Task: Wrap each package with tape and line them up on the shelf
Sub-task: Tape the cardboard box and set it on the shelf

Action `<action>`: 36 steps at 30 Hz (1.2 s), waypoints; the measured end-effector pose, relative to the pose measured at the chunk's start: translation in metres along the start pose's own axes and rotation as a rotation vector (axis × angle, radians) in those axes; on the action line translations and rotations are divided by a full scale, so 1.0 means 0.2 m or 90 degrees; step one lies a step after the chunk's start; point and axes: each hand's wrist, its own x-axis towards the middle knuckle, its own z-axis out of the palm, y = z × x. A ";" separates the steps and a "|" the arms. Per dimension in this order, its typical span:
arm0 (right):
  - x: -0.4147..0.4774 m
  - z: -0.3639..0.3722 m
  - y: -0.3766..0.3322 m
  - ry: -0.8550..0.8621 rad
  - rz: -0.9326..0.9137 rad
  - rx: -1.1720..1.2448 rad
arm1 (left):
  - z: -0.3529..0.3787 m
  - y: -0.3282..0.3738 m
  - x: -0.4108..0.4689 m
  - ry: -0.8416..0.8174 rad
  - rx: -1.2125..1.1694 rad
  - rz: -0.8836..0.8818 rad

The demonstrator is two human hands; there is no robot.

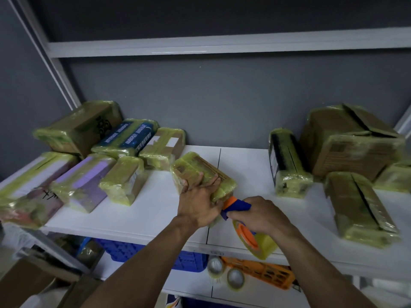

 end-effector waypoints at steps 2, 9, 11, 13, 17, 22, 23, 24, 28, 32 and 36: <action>0.02 -0.03 0.00 -0.027 0.012 0.029 | -0.01 0.00 0.00 -0.005 -0.016 -0.004; 0.03 -0.03 0.15 0.050 0.034 -0.037 | 0.01 -0.07 -0.02 0.028 -0.018 0.010; 0.03 -0.05 0.22 0.113 0.014 0.031 | 0.05 -0.08 -0.03 0.063 -0.057 -0.023; 0.04 -0.05 0.27 0.148 0.007 0.138 | 0.10 -0.06 -0.03 0.088 -0.098 -0.060; 0.06 0.00 0.31 0.139 0.012 0.269 | 0.14 -0.06 -0.01 0.133 -0.159 -0.015; 0.07 0.03 0.36 0.137 0.010 0.289 | 0.16 -0.07 0.02 0.176 -0.279 0.025; 0.06 0.02 0.37 0.128 0.015 0.295 | 0.17 -0.06 0.01 0.198 -0.291 -0.002; 0.06 0.02 0.38 0.116 0.028 0.309 | 0.18 -0.05 0.00 0.215 -0.299 -0.029; 0.03 -0.01 0.41 0.039 0.101 0.348 | 0.21 -0.03 -0.03 0.215 -0.323 -0.044; 0.00 -0.02 0.40 0.032 0.057 0.378 | 0.15 0.02 0.01 0.208 -0.424 -0.043; -0.05 -0.06 0.38 0.057 -0.028 0.341 | 0.07 0.03 0.06 0.145 -0.399 -0.038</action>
